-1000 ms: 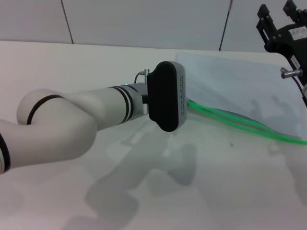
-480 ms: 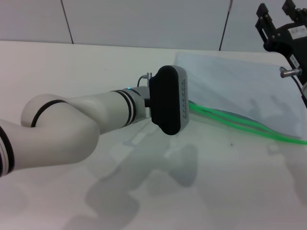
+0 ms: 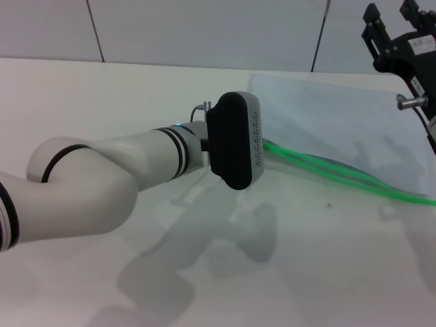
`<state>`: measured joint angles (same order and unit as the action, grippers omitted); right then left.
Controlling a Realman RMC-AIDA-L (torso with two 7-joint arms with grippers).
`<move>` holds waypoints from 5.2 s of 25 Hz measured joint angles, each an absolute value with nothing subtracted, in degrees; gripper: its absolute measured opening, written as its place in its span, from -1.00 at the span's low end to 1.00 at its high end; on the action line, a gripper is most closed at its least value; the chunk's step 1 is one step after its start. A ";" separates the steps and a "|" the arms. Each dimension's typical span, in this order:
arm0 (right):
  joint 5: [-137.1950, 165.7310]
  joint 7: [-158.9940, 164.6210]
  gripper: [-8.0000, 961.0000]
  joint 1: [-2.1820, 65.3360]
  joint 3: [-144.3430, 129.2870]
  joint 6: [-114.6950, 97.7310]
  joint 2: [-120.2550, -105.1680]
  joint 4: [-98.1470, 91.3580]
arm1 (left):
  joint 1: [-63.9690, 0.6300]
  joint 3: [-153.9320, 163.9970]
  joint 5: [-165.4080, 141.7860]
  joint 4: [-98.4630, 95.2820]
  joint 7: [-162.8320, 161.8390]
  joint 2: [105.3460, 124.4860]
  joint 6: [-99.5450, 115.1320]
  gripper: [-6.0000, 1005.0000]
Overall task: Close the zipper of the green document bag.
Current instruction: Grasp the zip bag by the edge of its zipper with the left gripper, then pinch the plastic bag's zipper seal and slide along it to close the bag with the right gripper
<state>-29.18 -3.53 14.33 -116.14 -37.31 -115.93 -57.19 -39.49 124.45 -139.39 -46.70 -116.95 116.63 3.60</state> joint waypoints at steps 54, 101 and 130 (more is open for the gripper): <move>-29.18 -3.51 0.21 14.59 -117.24 -37.06 -115.93 -57.92 | -41.42 128.09 -135.12 -42.91 -117.16 117.07 -3.05 -0.49; 33.82 57.86 0.21 26.25 -98.70 -61.87 -109.73 -37.11 | -36.24 127.99 -132.72 -51.59 -116.50 116.31 -3.77 -0.88; 59.67 44.31 0.20 27.06 -84.94 -58.51 -115.93 -35.96 | -33.98 127.43 -132.81 -57.41 -116.54 115.70 -2.28 -0.88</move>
<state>59.67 44.31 27.06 -84.94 -58.51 -115.93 -35.96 -33.98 127.43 -132.81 -57.41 -116.54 115.70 -2.28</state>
